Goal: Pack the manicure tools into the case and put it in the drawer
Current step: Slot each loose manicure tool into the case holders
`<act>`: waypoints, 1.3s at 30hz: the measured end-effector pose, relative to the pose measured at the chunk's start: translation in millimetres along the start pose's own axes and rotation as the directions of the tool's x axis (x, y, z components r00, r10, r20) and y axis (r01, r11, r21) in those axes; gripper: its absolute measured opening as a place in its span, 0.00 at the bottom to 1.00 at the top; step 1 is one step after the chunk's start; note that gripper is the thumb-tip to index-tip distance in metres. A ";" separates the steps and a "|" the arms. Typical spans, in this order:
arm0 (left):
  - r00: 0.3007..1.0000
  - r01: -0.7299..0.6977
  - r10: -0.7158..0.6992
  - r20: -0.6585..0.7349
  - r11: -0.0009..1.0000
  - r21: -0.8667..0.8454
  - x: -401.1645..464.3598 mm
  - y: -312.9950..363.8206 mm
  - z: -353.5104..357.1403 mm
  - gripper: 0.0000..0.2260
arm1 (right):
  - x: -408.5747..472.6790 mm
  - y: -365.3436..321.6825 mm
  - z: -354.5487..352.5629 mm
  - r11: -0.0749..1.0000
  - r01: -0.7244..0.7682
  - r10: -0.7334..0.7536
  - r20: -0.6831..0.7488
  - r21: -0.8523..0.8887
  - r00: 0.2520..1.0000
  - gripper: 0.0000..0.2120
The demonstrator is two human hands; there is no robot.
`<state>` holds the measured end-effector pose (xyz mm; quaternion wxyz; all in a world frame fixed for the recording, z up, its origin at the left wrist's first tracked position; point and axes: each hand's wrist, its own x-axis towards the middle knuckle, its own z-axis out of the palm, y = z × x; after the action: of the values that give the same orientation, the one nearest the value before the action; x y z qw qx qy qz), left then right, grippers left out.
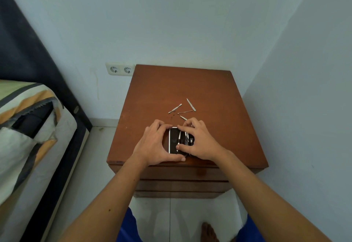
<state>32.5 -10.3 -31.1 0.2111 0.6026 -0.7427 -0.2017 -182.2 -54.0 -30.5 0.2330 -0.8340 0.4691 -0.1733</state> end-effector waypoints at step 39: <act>1.000 0.011 -0.011 0.025 1.000 0.024 1.6 0.7 -1.5 0.55 | 34.0 34.8 -51.8 0.943 -0.286 0.302 -0.076 0.170 0.950 0.06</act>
<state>32.4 -11.8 -29.3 0.1933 0.6066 -0.7444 -0.2014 -215.9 -110.8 -4.2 0.2973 -0.7237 0.5844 -0.2152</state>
